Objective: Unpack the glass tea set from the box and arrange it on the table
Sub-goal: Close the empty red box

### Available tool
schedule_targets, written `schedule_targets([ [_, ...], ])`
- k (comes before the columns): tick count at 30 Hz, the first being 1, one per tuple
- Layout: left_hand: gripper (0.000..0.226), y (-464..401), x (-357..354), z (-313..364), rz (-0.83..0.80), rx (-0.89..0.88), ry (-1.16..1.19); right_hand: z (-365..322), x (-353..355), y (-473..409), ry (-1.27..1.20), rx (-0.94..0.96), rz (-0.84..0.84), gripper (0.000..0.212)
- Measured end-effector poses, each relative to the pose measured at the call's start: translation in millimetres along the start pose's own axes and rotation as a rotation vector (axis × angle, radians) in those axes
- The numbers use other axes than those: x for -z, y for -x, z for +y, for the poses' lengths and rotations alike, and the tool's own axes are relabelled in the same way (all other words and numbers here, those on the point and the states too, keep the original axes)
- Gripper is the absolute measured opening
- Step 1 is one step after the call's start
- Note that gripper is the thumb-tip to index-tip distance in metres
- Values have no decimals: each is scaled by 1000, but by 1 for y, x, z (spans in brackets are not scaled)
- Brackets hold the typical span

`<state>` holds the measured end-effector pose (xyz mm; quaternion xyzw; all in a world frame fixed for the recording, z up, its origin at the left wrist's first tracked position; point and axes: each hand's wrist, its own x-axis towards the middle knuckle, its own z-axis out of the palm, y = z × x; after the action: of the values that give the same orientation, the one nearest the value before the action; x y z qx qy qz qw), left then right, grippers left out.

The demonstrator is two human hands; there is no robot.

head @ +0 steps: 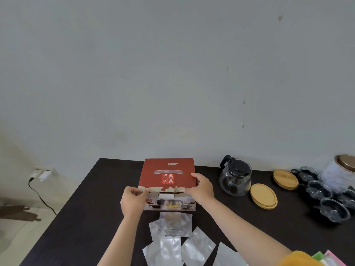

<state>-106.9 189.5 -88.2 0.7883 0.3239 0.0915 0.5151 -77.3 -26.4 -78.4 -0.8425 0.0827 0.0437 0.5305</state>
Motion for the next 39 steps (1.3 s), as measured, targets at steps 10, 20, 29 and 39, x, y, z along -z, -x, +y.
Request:
schedule_targets([
  [10,52,9,-6,1,-53,-75,-19,27,-33,30,374,708,184,20],
  [20,54,6,-4,0,-54,-95,-94,28,-45,24,527,789,188,17],
  [29,56,4,-4,-3,-68,-104,-107,25,-50,19,466,708,202,22],
  [39,56,0,-4,-7,-93,-94,-83,18,-50,20,318,272,300,96],
])
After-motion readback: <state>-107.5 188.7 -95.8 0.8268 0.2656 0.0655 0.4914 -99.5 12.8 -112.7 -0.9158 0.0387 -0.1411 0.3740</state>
